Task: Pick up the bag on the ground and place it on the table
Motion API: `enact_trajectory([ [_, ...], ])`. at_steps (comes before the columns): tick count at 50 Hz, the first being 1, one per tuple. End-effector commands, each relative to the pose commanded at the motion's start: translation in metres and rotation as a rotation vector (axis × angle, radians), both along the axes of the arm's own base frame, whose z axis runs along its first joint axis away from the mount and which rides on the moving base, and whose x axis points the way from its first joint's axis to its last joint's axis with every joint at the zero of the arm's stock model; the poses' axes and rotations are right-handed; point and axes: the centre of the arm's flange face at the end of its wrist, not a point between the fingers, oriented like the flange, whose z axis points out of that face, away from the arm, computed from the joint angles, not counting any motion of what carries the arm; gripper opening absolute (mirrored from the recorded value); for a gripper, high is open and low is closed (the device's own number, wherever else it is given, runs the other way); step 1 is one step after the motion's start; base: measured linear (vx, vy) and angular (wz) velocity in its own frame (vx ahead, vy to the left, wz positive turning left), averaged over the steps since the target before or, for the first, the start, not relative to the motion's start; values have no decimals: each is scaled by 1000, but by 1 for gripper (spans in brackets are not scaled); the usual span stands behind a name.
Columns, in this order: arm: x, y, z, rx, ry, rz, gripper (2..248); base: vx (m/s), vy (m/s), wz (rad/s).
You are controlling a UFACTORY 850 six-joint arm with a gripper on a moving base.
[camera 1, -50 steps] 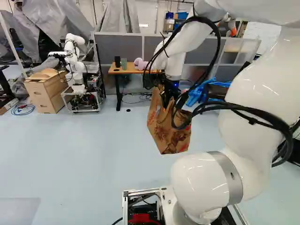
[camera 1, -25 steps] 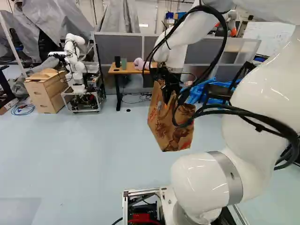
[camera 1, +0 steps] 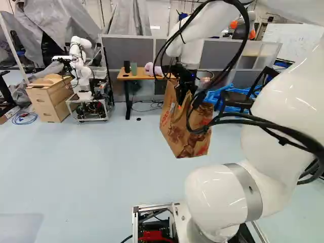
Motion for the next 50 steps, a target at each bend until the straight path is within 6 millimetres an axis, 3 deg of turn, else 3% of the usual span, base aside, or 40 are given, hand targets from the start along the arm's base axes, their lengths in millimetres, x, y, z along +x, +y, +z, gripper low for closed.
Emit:
enact_trajectory([
  [50,12,0,83,0,3,0,21,0,0,0],
])
